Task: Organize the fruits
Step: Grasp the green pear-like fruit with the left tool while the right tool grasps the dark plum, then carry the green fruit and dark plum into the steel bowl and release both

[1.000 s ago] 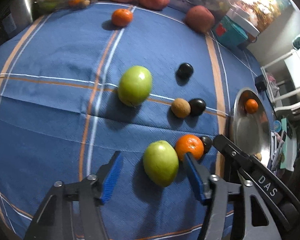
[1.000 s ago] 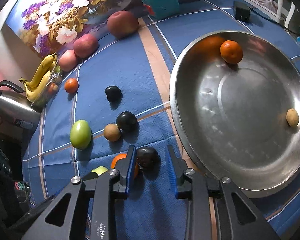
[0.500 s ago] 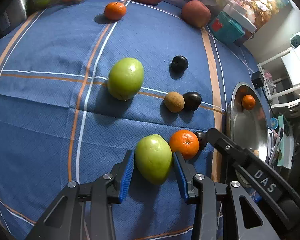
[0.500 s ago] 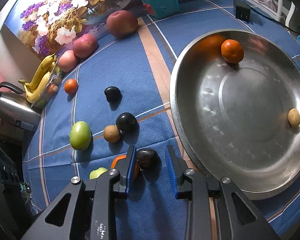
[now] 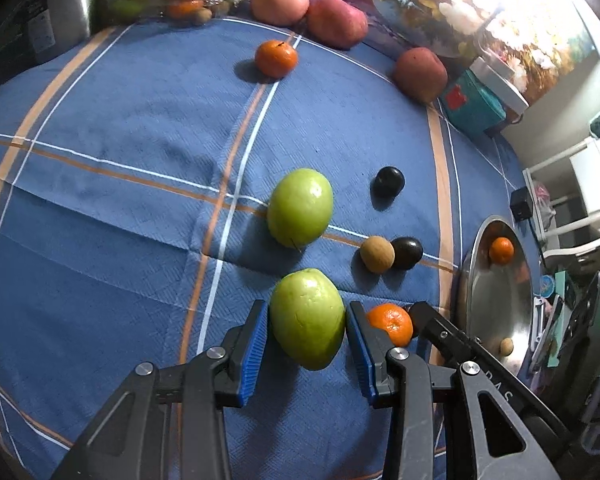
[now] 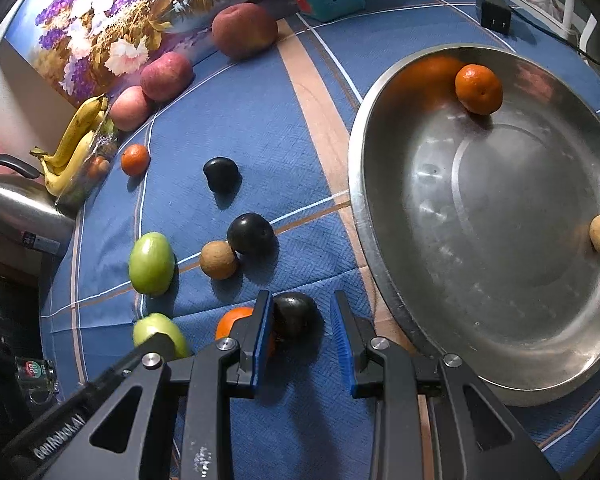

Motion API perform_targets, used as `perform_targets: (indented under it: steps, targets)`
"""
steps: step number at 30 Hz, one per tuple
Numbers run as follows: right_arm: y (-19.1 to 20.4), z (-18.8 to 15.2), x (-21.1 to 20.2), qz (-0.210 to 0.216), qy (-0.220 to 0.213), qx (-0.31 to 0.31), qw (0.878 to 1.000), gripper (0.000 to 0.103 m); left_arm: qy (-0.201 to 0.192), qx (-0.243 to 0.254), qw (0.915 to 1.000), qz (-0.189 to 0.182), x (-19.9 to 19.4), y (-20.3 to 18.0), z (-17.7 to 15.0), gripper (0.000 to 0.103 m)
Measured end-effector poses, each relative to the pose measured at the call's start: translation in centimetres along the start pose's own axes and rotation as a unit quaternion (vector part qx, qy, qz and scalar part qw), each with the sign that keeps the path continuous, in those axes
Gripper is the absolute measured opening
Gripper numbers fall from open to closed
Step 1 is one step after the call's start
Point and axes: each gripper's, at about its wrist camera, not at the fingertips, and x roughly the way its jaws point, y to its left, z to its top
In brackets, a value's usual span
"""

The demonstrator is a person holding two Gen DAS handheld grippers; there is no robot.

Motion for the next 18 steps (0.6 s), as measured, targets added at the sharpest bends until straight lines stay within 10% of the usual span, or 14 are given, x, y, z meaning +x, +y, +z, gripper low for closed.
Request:
perform_targets:
  steps: [18]
  targets:
    - [-0.22,-0.01,0.09,0.025,0.007,0.017,1.000,0.024,-0.004,-0.005,1.0000,0.002,-0.14,0.28,0.34,0.042]
